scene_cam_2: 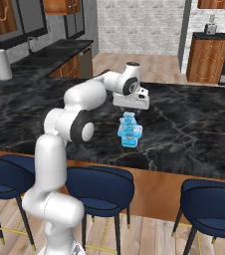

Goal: Stack the yogurt containers by placing the smaller containers on top of the larger containers.

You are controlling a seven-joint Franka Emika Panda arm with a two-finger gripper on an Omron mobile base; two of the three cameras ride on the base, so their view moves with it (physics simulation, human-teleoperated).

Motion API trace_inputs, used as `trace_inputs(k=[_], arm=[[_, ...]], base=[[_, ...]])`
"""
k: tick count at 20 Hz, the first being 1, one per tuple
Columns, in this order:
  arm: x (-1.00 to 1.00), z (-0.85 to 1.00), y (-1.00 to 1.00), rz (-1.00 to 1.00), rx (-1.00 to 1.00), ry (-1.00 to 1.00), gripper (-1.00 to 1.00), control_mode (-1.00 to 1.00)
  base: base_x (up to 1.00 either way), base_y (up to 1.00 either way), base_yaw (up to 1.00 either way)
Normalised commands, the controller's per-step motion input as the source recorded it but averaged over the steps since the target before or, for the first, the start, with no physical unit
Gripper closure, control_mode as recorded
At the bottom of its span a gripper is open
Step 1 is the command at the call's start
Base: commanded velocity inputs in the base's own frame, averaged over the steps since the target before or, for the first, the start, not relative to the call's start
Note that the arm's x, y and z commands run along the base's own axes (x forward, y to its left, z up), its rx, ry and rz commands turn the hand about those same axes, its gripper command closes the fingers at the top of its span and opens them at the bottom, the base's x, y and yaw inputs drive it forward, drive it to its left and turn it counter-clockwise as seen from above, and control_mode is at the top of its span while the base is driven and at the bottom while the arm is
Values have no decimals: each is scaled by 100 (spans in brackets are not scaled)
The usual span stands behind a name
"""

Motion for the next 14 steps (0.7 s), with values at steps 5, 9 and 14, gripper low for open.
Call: trace_inputs(k=[5,9,14], arm=[[-7,30,-3,0,0,0,-100,-100],[-18,10,0,0,0,0,-100,-100],[-37,5,0,0,0,0,-100,-100]], base=[[0,0,0],[0,0,0],[0,0,0]])
